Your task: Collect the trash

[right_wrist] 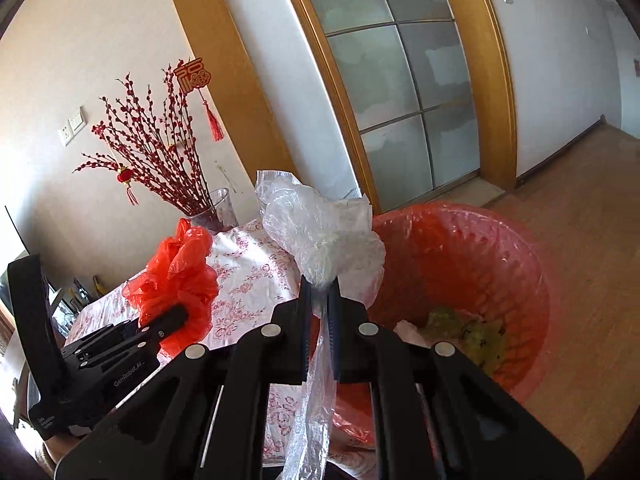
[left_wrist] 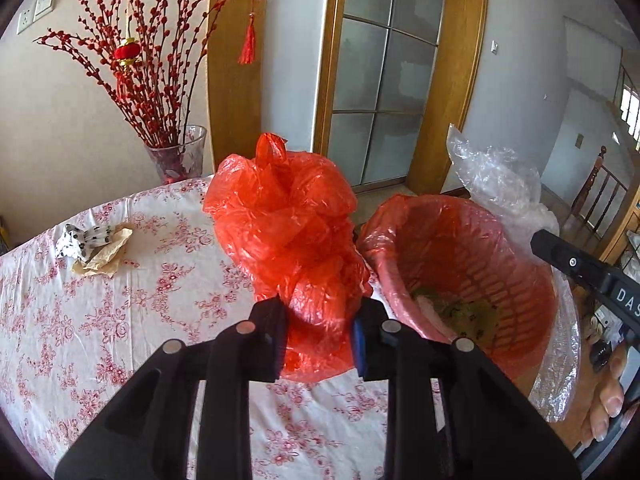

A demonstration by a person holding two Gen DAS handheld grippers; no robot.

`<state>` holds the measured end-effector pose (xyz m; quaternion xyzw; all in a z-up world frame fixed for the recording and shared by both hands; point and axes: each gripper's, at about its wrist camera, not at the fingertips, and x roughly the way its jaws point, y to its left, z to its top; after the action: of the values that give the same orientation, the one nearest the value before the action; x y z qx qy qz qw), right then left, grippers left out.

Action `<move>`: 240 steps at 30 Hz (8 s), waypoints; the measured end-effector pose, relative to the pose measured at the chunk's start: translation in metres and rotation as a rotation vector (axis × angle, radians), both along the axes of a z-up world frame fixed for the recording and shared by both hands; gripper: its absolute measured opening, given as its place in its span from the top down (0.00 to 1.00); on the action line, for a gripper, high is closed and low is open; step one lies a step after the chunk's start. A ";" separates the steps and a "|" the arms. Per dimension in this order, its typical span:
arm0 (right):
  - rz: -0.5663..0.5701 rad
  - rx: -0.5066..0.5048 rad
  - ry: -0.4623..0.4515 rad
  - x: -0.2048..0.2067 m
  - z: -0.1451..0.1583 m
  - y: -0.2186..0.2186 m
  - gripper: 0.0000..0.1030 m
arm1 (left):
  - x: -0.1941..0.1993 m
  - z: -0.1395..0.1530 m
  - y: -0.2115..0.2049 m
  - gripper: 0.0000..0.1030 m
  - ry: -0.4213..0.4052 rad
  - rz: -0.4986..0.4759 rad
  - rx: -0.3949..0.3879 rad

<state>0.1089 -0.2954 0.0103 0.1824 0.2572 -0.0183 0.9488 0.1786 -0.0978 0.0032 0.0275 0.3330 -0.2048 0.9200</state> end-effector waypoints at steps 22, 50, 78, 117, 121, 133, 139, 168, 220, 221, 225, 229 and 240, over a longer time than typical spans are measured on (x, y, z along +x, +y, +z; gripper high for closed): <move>-0.132 0.049 -0.025 -0.020 -0.003 -0.061 0.92 | -0.027 0.011 -0.076 0.75 0.006 -0.185 -0.041; -0.166 0.083 -0.002 0.005 -0.018 -0.100 0.66 | 0.004 -0.024 -0.114 0.50 0.117 -0.217 -0.057; 0.284 -0.040 0.056 0.084 0.002 0.108 0.69 | -0.015 0.002 0.148 0.36 -0.089 0.366 0.030; 0.413 -0.110 0.093 0.152 -0.008 0.206 0.99 | 0.037 -0.010 0.232 0.36 -0.066 0.452 0.068; 0.374 -0.117 0.047 0.137 0.011 0.175 0.99 | 0.047 -0.013 0.207 0.36 -0.044 0.393 0.046; 0.271 -0.118 0.087 0.115 -0.011 0.122 0.99 | 0.138 -0.051 0.157 0.30 0.106 0.391 0.123; 0.274 -0.119 0.089 0.103 -0.014 0.116 0.99 | 0.156 -0.074 0.159 0.53 0.187 0.406 0.127; 0.049 -0.088 -0.065 0.008 0.048 -0.001 0.99 | 0.020 0.043 -0.011 0.86 -0.049 -0.084 -0.025; -0.210 -0.343 -0.104 -0.092 0.028 0.027 0.03 | -0.108 0.037 0.023 0.04 -0.354 0.192 0.093; -0.216 -0.347 -0.107 -0.095 0.027 0.032 0.03 | -0.112 0.037 0.028 0.04 -0.354 0.205 0.095; -0.225 -0.346 -0.114 -0.107 0.025 0.049 0.03 | -0.130 0.037 0.042 0.04 -0.368 0.242 0.101; -0.210 -0.366 -0.115 -0.116 0.023 0.065 0.03 | -0.147 0.036 0.057 0.04 -0.363 0.265 0.080; -0.189 -0.375 -0.083 -0.133 0.021 0.085 0.03 | -0.171 0.029 0.081 0.04 -0.340 0.323 0.048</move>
<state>-0.0244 -0.2105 0.0310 0.0267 0.1919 -0.1471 0.9700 0.0072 -0.0168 0.0325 0.0299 0.1781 -0.0395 0.9828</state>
